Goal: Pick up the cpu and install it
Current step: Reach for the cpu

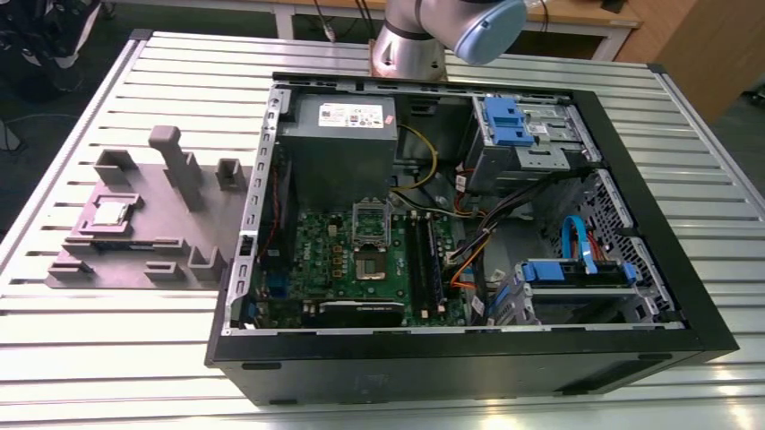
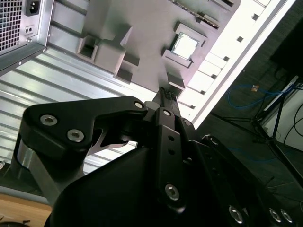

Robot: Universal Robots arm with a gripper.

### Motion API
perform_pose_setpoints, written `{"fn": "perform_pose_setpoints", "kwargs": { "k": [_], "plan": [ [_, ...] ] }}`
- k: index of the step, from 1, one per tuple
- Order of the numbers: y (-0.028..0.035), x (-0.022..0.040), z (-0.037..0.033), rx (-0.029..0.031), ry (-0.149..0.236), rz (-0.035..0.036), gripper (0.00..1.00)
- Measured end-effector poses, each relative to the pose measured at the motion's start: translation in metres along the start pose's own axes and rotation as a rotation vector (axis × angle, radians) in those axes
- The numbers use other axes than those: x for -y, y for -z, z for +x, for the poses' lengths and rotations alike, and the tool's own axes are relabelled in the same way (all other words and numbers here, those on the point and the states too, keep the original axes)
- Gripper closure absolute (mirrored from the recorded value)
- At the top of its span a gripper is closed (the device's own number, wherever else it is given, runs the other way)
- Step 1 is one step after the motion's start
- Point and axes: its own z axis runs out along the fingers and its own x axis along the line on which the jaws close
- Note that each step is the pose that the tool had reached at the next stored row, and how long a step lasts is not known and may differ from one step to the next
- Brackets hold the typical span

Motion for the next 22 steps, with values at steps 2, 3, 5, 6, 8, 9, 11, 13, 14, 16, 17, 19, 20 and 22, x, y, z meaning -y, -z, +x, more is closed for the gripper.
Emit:
{"fn": "perform_pose_setpoints", "kwargs": {
  "k": [2, 3, 5, 6, 8, 9, 11, 13, 14, 16, 17, 19, 20, 22],
  "plan": [
    [-0.0001, 0.0004, 0.005, 0.0, 0.0, 0.0, 0.89],
    [-0.0001, 0.0005, 0.0078, 0.0, 0.0, 0.0, 0.89],
    [-0.0002, 0.001, 0.0128, 0.0, 0.0, 0.0, 0.89],
    [-0.0003, 0.0011, 0.0152, 0.0001, 0.0, -0.0001, 0.89],
    [-0.0005, 0.0015, 0.02, 0.0, 0.0, -0.0001, 0.89],
    [-0.0005, 0.0017, 0.0223, 0.0, 0.0, 0.0, 0.89],
    [-0.0006, 0.002, 0.0268, 0.0, 0.0, 0.0, 0.89],
    [-0.0007, 0.0024, 0.0314, 0.0001, 0.0, 0.0, 0.89],
    [-0.0008, 0.0026, 0.0342, 0.0001, 0.0, -0.0001, 0.89],
    [-0.0008, 0.0029, 0.0383, 0.0, 0.0, 0.0, 0.89],
    [-0.0008, 0.003, 0.0395, -0.0001, 0.0, 0.0, 0.89],
    [-0.0008, 0.0031, 0.0403, -0.0001, 0.0, 0.0, 0.89],
    [-0.0008, 0.0031, 0.0405, -0.0001, 0.0, 0.0, 0.89],
    [-0.0008, 0.003, 0.0405, 0.0, 0.0, 0.0, 0.89]
  ]
}}
